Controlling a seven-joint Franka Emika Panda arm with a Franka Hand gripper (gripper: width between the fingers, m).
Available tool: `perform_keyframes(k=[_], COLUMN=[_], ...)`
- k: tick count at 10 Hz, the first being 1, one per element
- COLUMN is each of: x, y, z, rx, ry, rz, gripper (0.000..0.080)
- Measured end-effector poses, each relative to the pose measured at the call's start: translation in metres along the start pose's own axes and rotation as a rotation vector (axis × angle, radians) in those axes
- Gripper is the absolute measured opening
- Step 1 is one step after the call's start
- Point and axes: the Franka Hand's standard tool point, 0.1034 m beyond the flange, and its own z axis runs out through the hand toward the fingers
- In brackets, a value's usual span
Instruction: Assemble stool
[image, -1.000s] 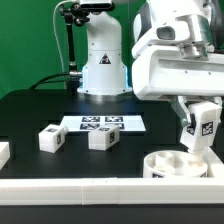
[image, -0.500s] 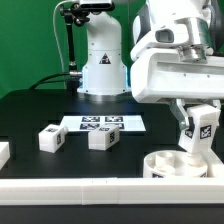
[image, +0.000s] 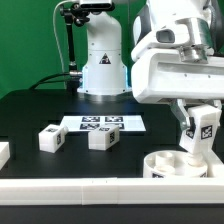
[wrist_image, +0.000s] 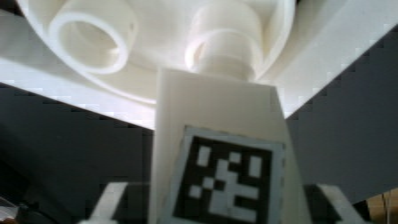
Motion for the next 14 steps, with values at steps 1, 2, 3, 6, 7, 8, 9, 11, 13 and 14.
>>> perform_keyframes(k=[1, 2, 3, 6, 7, 8, 9, 11, 13, 14], x=[0.001, 0.000, 0.000, -0.006, -0.008, -0.011, -0.011, -0.011, -0.011, -0.012], y=[0.000, 0.002, 0.002, 0.001, 0.001, 0.000, -0.002, -0.003, -0.001, -0.001], z=[0.001, 0.002, 0.002, 0.005, 0.007, 0.008, 0.009, 0.009, 0.009, 0.009], rx=[0.000, -0.001, -0.001, -0.001, 0.000, 0.001, 0.002, 0.000, -0.002, -0.003], ry=[-0.001, -0.002, -0.002, -0.008, -0.013, -0.017, -0.017, -0.009, -0.007, -0.004], rz=[0.001, 0.002, 0.003, 0.002, 0.002, 0.001, -0.001, -0.002, -0.001, -0.001], gripper=[0.0322, 0.0322, 0.0322, 0.0322, 0.0322, 0.0322, 0.0322, 0.0322, 0.0322, 0.0322])
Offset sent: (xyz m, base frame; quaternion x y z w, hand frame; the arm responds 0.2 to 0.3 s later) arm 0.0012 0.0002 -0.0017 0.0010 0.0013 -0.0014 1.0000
